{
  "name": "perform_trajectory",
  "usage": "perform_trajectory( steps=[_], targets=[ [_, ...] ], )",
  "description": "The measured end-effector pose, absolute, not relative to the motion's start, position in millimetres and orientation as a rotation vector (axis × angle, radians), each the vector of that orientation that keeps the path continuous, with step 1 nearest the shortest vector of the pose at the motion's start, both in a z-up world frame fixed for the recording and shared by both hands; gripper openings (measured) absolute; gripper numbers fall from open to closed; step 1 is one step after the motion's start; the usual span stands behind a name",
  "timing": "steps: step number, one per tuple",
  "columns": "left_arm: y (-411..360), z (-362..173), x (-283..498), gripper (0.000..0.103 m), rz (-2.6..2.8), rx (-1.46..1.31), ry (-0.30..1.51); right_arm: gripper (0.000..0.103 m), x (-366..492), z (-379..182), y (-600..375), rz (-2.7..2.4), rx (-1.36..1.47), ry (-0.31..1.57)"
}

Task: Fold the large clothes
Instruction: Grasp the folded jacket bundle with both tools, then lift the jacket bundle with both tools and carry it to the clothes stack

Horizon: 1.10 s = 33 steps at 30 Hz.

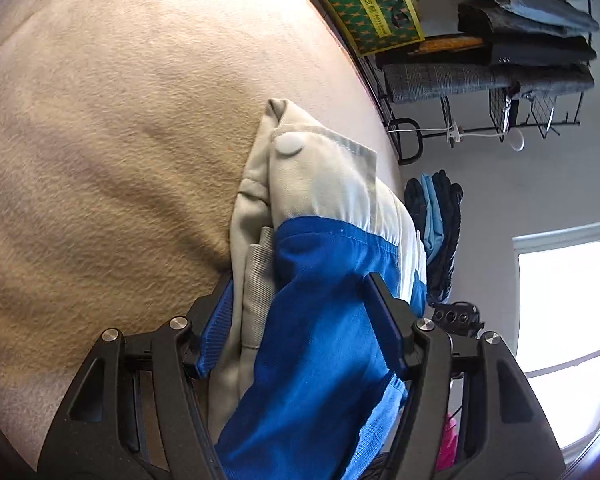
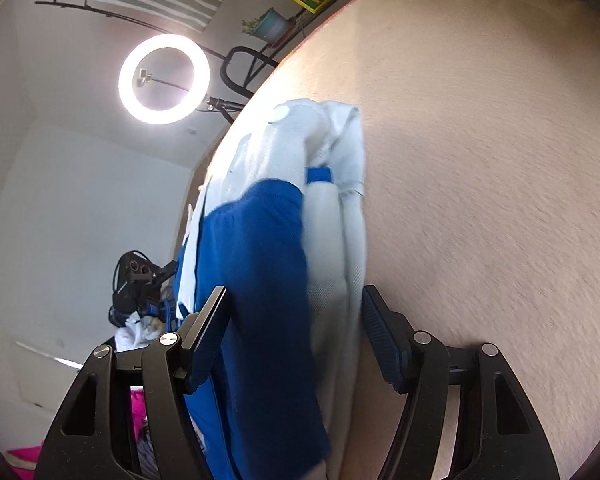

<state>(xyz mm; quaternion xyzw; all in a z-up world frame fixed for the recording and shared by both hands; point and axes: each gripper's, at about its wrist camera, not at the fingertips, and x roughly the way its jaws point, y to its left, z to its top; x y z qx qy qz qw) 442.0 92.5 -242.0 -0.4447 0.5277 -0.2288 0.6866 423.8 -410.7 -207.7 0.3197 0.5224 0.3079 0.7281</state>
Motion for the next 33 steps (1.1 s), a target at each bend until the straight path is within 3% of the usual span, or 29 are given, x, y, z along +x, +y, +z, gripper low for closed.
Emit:
perform_trajectory(
  steps=[4,7,10,16,23,33],
  targets=[
    [88,-238,441,0.062,-0.470,-0.971,1.172,0.063,428,-207,-402,0.684,0.694,1.155],
    [81,-231,438,0.053,-0.449,-0.914,1.165,0.052,434,-209,-400,0.689,0.688,1.166],
    [78,-228,438,0.052,-0.468,-0.901,1.162,0.043,434,-203,-401,0.716,0.674,1.154],
    [71,-229,440,0.051,-0.448,-0.841,1.155,0.052,434,-209,-396,0.661,0.692,1.177],
    [50,-191,429,0.029,-0.407,-0.625,1.085,0.032,428,-177,-372,0.589,0.469,1.148],
    [26,-148,406,0.024,-0.416,-0.475,0.990,0.024,413,-126,-335,0.513,0.174,1.065]
  ],
)
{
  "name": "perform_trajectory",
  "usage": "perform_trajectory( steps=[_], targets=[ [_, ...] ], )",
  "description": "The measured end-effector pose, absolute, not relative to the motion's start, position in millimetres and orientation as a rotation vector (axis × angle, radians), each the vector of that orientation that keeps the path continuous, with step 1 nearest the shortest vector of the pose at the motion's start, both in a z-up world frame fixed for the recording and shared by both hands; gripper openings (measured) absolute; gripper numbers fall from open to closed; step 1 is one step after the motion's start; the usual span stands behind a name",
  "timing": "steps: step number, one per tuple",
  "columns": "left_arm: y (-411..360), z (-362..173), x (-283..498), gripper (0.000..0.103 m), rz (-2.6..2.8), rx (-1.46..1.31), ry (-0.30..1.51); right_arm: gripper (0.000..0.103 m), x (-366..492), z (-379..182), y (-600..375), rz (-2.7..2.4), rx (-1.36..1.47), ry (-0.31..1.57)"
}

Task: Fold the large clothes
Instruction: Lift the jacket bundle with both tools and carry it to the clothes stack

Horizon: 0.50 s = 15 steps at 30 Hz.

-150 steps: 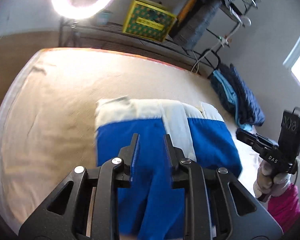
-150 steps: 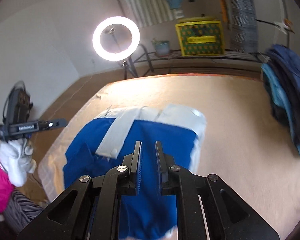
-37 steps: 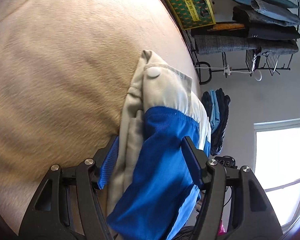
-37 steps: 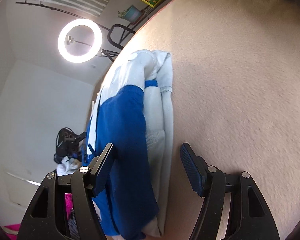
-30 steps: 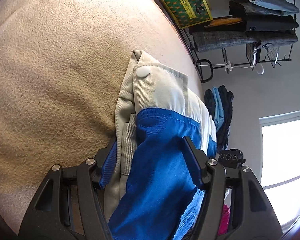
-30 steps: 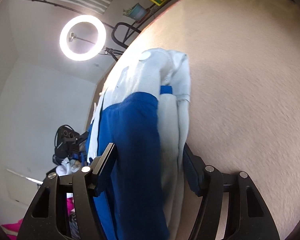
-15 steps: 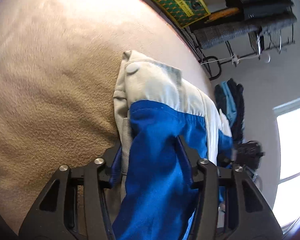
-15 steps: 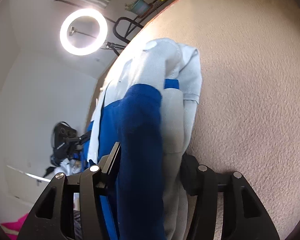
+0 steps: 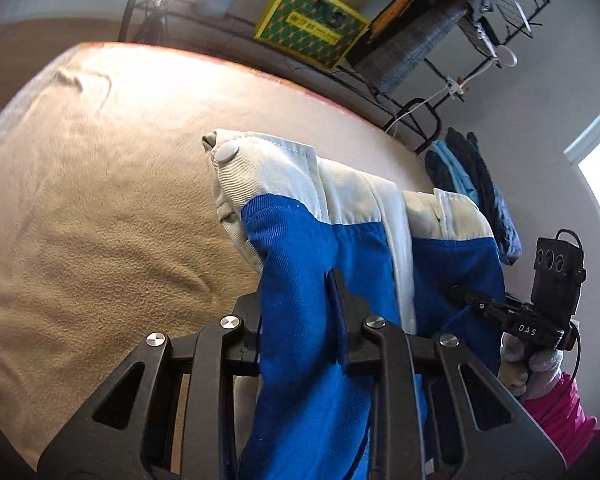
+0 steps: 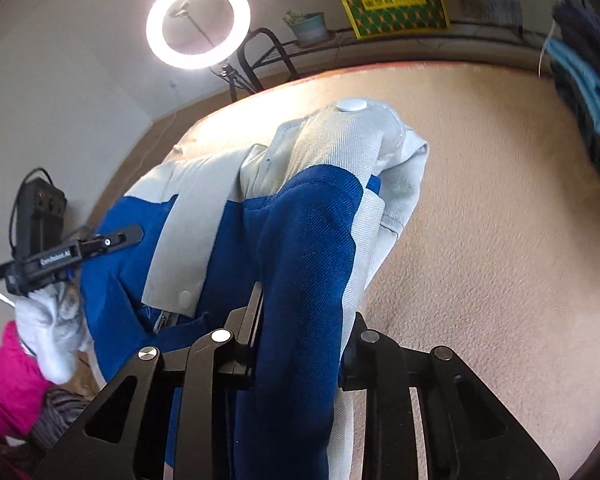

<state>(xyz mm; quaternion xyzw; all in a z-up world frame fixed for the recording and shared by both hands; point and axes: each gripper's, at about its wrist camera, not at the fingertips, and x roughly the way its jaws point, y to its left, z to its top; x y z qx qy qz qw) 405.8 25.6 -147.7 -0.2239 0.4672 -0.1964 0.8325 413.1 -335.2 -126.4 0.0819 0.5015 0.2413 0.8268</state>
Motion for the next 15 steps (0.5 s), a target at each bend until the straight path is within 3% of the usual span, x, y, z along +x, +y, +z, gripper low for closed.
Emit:
perform_trajectory(
  steps=[15],
  targets=[
    [-40,-110,377,0.023,-0.554,-0.396,0.922,0.022,374,-73,-323,0.284,-0.095,1.010]
  ],
)
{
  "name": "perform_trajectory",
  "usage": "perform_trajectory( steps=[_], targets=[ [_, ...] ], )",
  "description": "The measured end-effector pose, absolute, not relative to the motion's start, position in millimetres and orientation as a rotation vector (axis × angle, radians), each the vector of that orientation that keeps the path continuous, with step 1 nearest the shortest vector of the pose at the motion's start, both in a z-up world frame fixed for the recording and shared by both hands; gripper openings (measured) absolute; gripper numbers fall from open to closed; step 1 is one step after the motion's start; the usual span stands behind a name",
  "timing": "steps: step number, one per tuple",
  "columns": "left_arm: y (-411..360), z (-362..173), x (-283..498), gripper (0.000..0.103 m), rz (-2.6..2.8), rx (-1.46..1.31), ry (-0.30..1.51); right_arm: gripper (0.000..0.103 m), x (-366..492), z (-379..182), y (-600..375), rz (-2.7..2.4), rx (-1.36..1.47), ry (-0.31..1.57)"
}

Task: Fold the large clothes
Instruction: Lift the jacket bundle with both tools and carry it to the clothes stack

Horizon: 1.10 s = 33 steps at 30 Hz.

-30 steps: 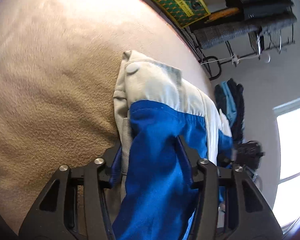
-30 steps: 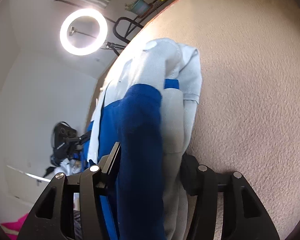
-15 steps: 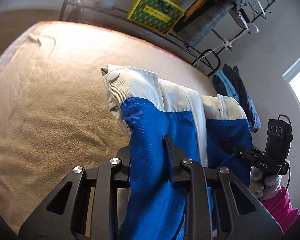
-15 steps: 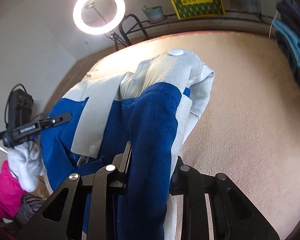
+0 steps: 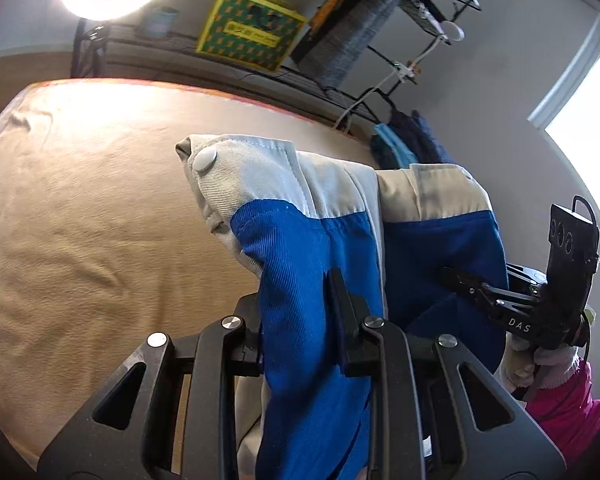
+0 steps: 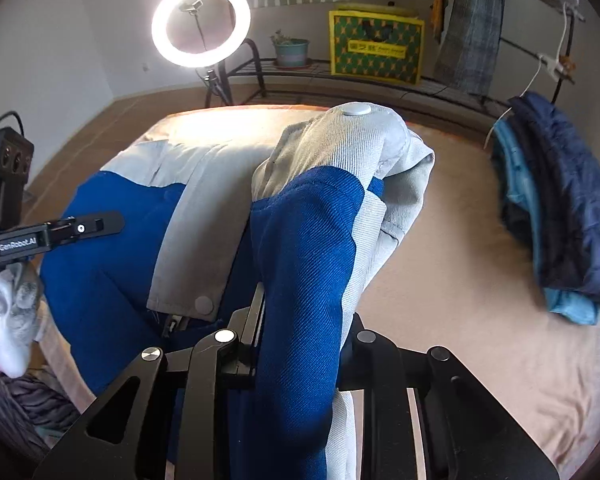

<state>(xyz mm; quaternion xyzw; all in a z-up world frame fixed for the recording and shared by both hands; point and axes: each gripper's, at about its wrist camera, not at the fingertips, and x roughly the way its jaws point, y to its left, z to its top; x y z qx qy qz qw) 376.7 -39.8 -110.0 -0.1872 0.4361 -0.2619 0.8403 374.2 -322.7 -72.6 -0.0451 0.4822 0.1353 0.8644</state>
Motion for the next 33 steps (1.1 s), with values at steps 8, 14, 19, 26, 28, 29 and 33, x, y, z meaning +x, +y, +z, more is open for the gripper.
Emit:
perform_trajectory(
  steps=[8,14,19,26,28,29,33],
  targets=[
    [-81,-85,366,0.023,-0.620,-0.356,0.869,0.022,349,-44,-352,0.209,-0.134,0.933],
    [-117,-67,369,0.023,-0.661,-0.340,0.836,0.022,340,-26,-380,0.179,-0.138,0.883],
    [-149,-55,375,0.023,-0.696,-0.323,0.816,0.021,338,-13,-403,0.143,-0.153,0.853],
    [-198,-39,387,0.023,-0.745,-0.307,0.794,0.021,335,4,-439,0.104,-0.178,0.816],
    [-212,-34,387,0.023,-0.762,-0.298,0.786,0.021,333,8,-450,0.095,-0.171,0.813],
    [-221,-31,388,0.023,-0.774,-0.294,0.781,0.021,332,11,-457,0.090,-0.165,0.811],
    [-251,-18,392,0.023,-0.816,-0.275,0.762,0.021,326,25,-484,0.071,-0.142,0.797]
  ],
)
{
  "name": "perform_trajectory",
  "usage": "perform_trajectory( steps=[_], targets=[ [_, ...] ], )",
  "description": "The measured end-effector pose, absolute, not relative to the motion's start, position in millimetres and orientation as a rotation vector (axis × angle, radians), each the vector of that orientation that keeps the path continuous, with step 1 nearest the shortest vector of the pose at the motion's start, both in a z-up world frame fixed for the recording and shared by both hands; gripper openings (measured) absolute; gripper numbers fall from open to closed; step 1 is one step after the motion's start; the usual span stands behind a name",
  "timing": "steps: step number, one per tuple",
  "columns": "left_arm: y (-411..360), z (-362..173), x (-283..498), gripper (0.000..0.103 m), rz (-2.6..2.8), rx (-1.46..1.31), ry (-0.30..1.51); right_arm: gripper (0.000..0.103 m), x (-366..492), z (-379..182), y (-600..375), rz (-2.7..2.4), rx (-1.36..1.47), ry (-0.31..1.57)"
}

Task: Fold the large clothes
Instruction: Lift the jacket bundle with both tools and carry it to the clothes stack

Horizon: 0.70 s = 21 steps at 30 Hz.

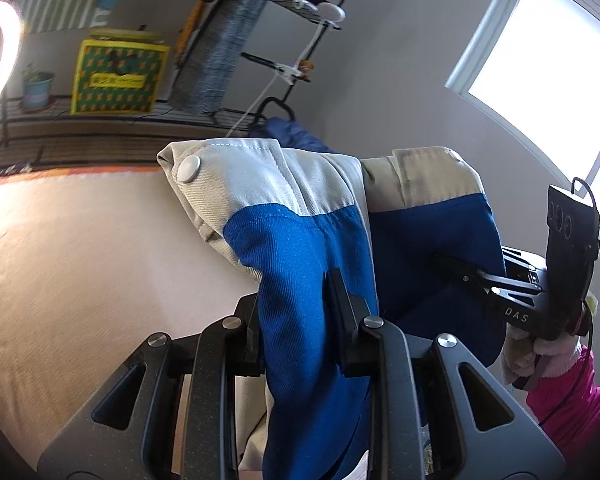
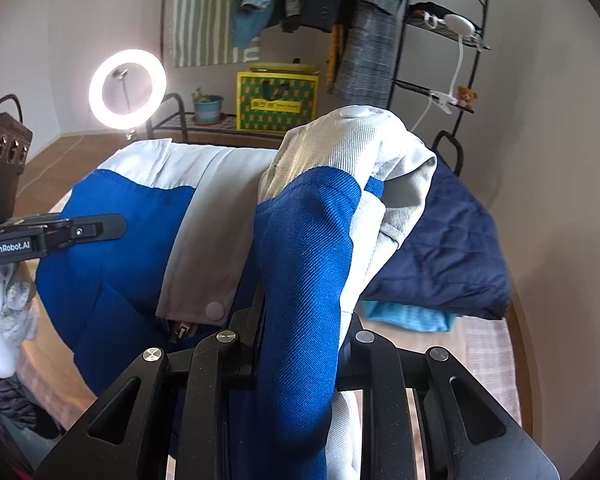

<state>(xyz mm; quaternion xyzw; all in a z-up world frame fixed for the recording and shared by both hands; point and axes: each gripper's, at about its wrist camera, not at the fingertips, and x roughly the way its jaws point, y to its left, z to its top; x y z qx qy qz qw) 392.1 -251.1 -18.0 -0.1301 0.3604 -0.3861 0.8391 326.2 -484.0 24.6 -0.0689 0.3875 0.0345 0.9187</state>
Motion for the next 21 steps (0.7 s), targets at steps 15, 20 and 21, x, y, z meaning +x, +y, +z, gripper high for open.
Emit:
perform_trajectory(
  steps=[15,20,21],
  targets=[
    [-386,47,473,0.023,-0.926,-0.255,0.680,0.021,385,84,-595,-0.034,-0.146,0.732],
    [-432,61,519,0.023,-0.917,-0.246,0.642,0.021,427,100,-631,-0.055,-0.138,0.695],
    [-438,63,525,0.023,-0.914,-0.242,0.635,0.021,437,101,-638,-0.060,-0.139,0.686]
  ],
)
